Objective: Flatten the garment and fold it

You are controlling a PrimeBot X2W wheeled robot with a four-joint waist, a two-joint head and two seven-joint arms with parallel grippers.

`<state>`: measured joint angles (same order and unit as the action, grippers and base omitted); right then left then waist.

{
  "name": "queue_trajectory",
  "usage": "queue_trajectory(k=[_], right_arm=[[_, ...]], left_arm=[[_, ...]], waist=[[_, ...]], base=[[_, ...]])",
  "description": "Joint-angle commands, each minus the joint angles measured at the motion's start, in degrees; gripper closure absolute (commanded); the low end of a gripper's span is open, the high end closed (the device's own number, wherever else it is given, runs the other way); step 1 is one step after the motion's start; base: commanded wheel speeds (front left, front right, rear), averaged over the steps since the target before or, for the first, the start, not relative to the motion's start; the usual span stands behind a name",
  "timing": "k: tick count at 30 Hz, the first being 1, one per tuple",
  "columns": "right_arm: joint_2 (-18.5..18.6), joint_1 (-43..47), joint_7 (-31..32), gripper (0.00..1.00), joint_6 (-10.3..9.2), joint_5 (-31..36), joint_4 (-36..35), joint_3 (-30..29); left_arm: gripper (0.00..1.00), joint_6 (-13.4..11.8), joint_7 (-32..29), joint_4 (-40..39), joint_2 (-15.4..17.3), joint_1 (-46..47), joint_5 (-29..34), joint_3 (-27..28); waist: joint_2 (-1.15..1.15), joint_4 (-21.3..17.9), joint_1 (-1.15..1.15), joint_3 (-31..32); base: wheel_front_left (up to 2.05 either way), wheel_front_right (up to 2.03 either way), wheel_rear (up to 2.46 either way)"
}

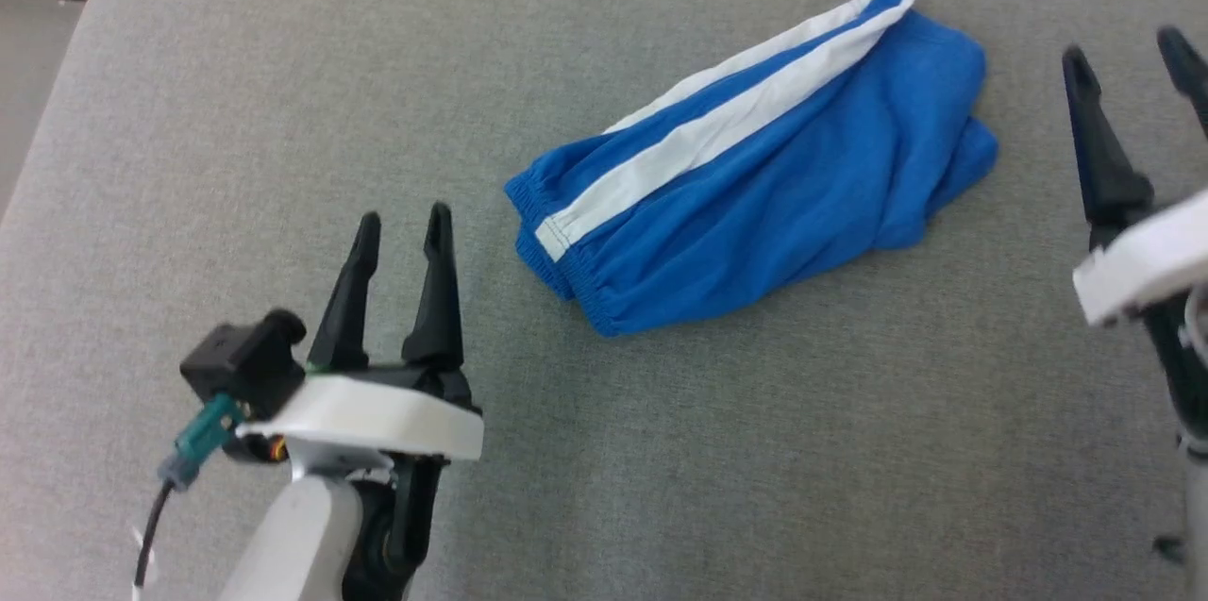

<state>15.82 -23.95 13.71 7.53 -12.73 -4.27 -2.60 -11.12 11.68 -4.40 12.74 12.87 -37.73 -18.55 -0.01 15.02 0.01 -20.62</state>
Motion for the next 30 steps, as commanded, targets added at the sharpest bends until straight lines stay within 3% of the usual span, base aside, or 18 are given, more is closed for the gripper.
queue_trajectory(k=[1, 5, 9, 21, 30], right_arm=[[-2.7, 4.2, -2.3, 0.00, -0.04, 1.9, -3.0, -2.0], [-7.8, 11.2, -6.2, 0.00, -0.04, 5.1, -7.9, -5.0], [-10.1, 15.1, -7.5, 0.00, -0.04, 6.4, -10.0, -5.2], [-11.1, 14.9, -7.1, 0.00, -0.04, 8.0, -10.8, -3.8], [-11.5, 14.8, -7.2, 0.00, -0.04, 7.9, -10.1, -2.6]], left_arm=[[0.00, -1.0, 1.3, -0.2, -0.1, -2.2, 1.4, 0.4], [0.00, -2.0, 2.3, 0.3, -0.9, -5.1, 3.3, 0.0], [0.00, -1.9, 1.7, 0.9, -1.2, -5.4, 3.5, -1.1], [0.00, -1.7, -17.3, 4.7, -1.7, 2.3, -2.3, -5.1], [0.00, -4.4, -23.7, 10.7, -2.7, 5.9, -4.6, -4.9]], waist=[[0.01, -1.6, -0.01, 1.7], [0.01, -2.2, -0.01, 2.7], [0.01, -2.8, -0.01, 3.5], [0.01, -3.3, -0.01, 3.0], [0.01, -4.9, -0.01, 2.1]], base=[[0.00, 0.00, 0.00], [0.00, 0.00, 0.00], [0.00, 0.00, 0.00], [0.00, 0.00, 0.00], [0.00, 0.00, 0.00]])
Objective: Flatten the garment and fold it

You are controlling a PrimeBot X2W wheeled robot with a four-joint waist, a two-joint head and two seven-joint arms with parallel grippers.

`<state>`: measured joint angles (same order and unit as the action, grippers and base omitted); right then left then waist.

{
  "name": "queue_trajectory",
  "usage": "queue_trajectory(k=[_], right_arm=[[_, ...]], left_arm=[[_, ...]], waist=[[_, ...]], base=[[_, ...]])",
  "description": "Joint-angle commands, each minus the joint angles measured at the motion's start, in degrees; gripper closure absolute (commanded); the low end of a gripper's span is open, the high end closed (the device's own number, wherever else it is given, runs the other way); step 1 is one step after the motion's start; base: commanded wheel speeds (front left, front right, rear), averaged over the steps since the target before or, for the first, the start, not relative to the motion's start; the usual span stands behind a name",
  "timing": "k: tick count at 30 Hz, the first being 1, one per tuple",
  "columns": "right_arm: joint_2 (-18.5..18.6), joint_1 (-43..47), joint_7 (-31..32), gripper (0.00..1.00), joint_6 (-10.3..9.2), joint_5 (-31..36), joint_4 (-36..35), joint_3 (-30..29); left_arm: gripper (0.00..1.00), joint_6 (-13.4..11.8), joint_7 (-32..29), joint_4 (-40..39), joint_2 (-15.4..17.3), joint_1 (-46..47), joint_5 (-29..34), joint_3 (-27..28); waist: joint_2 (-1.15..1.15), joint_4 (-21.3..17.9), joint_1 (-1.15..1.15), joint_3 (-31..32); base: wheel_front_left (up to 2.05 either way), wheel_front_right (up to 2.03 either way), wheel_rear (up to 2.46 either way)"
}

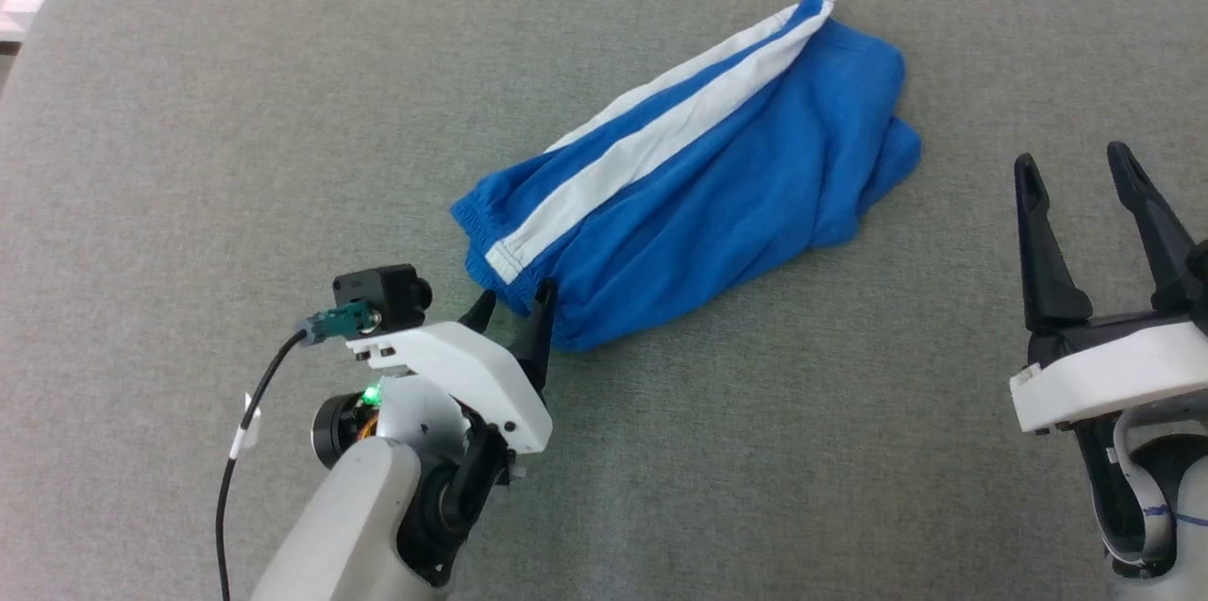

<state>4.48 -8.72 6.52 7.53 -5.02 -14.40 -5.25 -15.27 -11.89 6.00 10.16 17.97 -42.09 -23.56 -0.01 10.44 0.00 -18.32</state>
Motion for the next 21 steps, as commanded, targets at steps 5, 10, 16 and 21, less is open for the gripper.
queue_trajectory(k=[5, 10, 16, 21], right_arm=[[-0.3, -0.5, 0.0, 0.00, -0.04, 0.3, -0.1, 0.3], [-0.5, -1.0, -0.1, 0.00, -0.04, 0.3, -0.4, 0.4], [-0.8, -1.9, -0.4, 0.00, -0.04, 0.4, -0.1, 0.6], [-0.7, -2.4, 0.1, 0.00, -0.04, 0.8, 0.2, 0.6]], left_arm=[[0.00, -0.9, -3.3, 2.6, -1.4, 1.4, -3.1, 0.7], [0.00, -0.5, -5.2, 5.0, -2.2, 3.0, -4.7, 0.7], [1.00, 1.6, -4.5, 8.4, -3.1, 5.6, -5.5, 0.5], [1.00, 3.3, -2.1, 8.9, -3.6, 5.8, -6.3, 1.3]], waist=[[0.01, -1.3, 0.00, -0.9], [0.01, -2.1, 0.00, -2.5], [0.01, -2.5, 0.00, -4.2], [0.01, -2.1, 0.00, -4.1]], base=[[0.00, 0.00, 0.00], [0.00, 0.00, 0.00], [0.00, 0.00, 0.00], [0.00, 0.00, 0.00]])
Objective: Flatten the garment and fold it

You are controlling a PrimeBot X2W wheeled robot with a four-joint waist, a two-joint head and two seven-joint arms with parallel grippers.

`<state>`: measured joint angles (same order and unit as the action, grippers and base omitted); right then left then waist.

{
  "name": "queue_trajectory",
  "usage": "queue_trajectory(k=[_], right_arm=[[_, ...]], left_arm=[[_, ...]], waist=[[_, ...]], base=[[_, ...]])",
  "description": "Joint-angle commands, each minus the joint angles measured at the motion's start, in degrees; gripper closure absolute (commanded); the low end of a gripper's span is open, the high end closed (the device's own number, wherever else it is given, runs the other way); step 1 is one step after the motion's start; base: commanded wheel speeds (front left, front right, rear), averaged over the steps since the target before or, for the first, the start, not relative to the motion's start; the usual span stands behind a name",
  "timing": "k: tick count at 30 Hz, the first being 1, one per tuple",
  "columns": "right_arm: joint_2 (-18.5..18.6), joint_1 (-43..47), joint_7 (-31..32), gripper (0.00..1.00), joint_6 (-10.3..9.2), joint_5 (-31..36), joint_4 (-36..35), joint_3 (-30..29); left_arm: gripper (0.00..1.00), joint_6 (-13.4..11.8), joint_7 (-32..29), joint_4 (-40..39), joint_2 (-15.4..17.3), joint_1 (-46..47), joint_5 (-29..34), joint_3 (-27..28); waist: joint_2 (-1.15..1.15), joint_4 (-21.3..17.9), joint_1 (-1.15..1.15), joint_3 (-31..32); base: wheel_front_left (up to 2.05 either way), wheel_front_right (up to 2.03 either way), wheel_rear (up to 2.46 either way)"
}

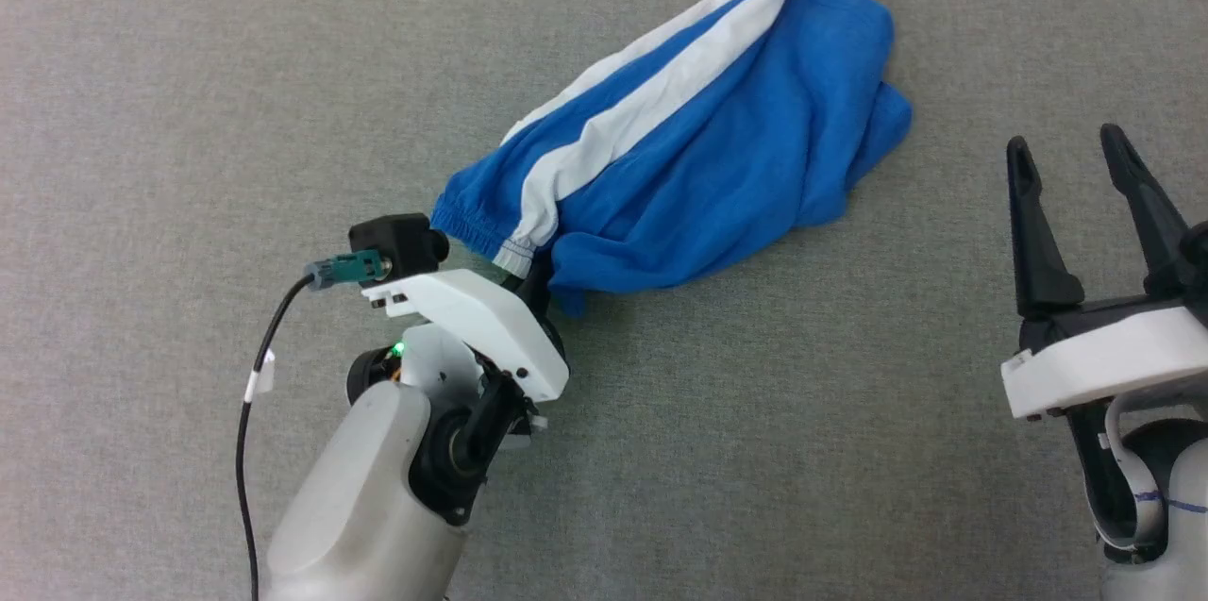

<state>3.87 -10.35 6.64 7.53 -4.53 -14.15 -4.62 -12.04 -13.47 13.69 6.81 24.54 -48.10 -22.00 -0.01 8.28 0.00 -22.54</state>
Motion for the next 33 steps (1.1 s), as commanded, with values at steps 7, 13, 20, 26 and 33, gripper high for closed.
queue_trajectory(k=[7, 13, 20, 26, 33], right_arm=[[2.6, -4.6, 6.9, 0.00, -0.04, -2.1, 1.6, 2.2], [3.8, -12.9, 18.4, 0.00, -0.04, -4.0, 6.1, 1.8], [2.7, -20.6, 28.5, 0.00, -0.04, -0.8, 14.2, 0.6], [2.3, -24.0, 31.8, 0.00, -0.04, 1.6, 19.4, 1.0], [1.7, -25.2, 33.7, 0.00, -0.04, 3.4, 24.0, 0.4]], left_arm=[[1.00, 1.5, 1.8, -1.9, 0.4, -2.4, -0.3, 0.1], [1.00, 2.3, 2.1, -4.2, 0.2, -2.3, -0.3, -0.7], [1.00, 3.0, 2.5, -4.2, -0.9, -0.8, 0.1, -2.5], [1.00, 3.9, 3.2, -3.1, -1.9, 1.0, 0.0, -3.7], [1.00, 4.7, 4.2, -1.5, -2.7, 3.0, -0.5, -4.8]], waist=[[0.01, 1.6, 0.00, 0.1], [0.01, 3.2, 0.00, -0.8], [0.01, 5.1, 0.00, -2.6], [0.01, 6.5, 0.00, -4.3], [0.01, 7.7, 0.00, -5.6]], base=[[0.00, 0.00, 0.00], [0.00, 0.00, 0.00], [0.00, 0.00, 0.00], [0.00, 0.00, 0.00], [0.00, 0.00, 0.00]])
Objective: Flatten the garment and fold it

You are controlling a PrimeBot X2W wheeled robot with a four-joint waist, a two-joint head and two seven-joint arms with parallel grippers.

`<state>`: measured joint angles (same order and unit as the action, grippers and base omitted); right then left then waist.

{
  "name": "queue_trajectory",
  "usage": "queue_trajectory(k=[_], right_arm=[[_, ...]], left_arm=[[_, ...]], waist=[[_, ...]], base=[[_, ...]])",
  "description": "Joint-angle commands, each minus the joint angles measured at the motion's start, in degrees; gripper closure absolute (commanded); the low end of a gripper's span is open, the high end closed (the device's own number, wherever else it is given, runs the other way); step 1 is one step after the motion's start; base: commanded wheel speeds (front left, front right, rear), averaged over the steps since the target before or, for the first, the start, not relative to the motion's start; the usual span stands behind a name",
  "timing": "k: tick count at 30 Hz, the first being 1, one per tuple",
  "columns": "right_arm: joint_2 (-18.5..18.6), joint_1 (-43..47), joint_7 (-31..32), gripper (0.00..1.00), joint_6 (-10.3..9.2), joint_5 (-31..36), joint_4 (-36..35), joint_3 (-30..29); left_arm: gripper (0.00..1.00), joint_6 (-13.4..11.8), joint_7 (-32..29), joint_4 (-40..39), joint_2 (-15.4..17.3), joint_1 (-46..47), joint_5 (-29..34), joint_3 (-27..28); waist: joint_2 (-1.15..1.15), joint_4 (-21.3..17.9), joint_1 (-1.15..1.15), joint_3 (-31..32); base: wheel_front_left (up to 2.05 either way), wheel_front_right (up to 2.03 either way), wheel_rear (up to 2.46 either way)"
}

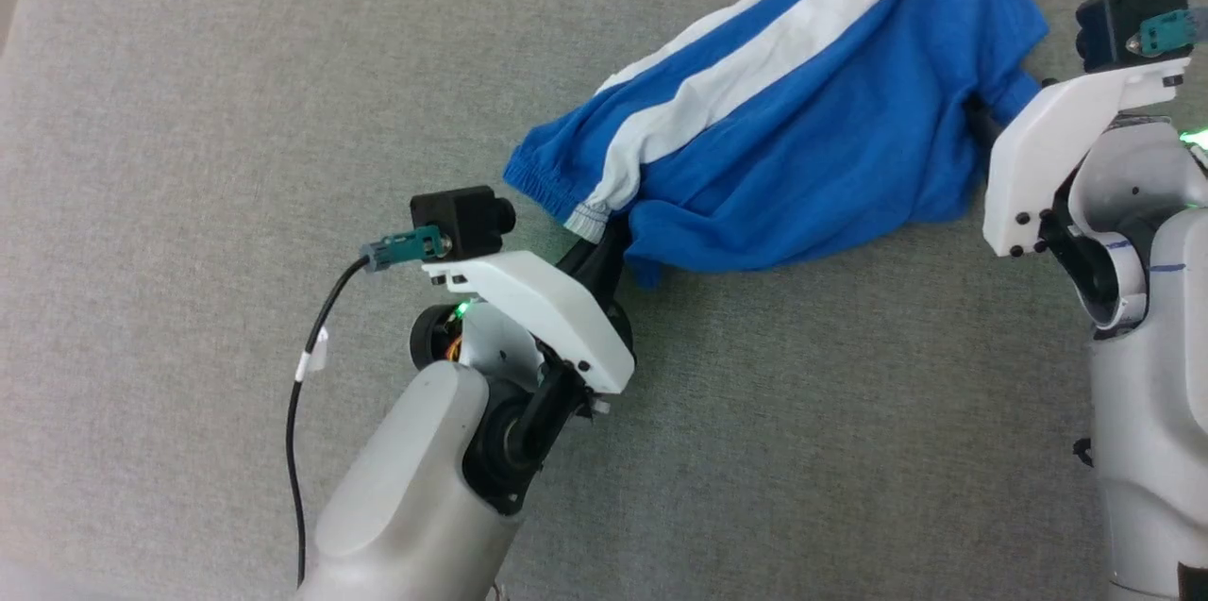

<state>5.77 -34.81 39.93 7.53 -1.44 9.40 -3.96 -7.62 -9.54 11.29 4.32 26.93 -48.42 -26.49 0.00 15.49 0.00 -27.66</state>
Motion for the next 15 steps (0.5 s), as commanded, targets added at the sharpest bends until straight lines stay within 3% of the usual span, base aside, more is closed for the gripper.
queue_trajectory(k=[1, 4, 5, 7, 8, 15], right_arm=[[-0.4, -0.9, 0.6, 0.00, -0.04, 0.3, 1.0, -0.5], [-0.9, -1.4, 0.9, 0.00, -0.04, 0.5, 2.2, -0.9], [-1.0, -1.6, 1.0, 0.20, -0.04, 0.5, 2.6, -1.1], [-1.4, -1.8, 1.1, 0.86, -0.04, 0.3, 3.2, -1.6], [-1.6, -1.9, 1.1, 1.00, -0.04, 0.2, 3.4, -1.8], [-2.4, -1.7, -1.7, 1.00, -0.04, -0.6, 2.9, -3.8]], left_arm=[[1.00, 0.4, 0.4, 1.2, -0.3, 0.8, -0.3, -0.5], [1.00, 0.7, 0.7, 1.9, -0.5, 1.3, -0.6, -0.8], [1.00, 0.8, 0.9, 2.1, -0.6, 1.5, -0.6, -0.9], [1.00, 0.9, 1.1, 2.5, -0.6, 1.7, -0.8, -1.0], [1.00, 1.0, 1.2, 2.7, -0.6, 1.7, -0.8, -1.0], [1.00, 0.9, 1.9, 3.6, -0.2, 1.2, -1.2, -0.5]], waist=[[0.00, 0.5, 0.00, -0.6], [0.00, 0.8, 0.00, -1.0], [0.00, 0.9, 0.00, -1.2], [0.00, 1.0, 0.00, -1.3], [0.00, 1.0, 0.00, -1.3], [0.00, 0.3, 0.00, 0.5]], base=[[0.00, 0.00, 0.00], [0.00, 0.00, 0.00], [0.00, 0.00, 0.00], [0.00, 0.00, 0.00], [0.00, 0.00, 0.00], [0.00, 0.00, 0.00]])
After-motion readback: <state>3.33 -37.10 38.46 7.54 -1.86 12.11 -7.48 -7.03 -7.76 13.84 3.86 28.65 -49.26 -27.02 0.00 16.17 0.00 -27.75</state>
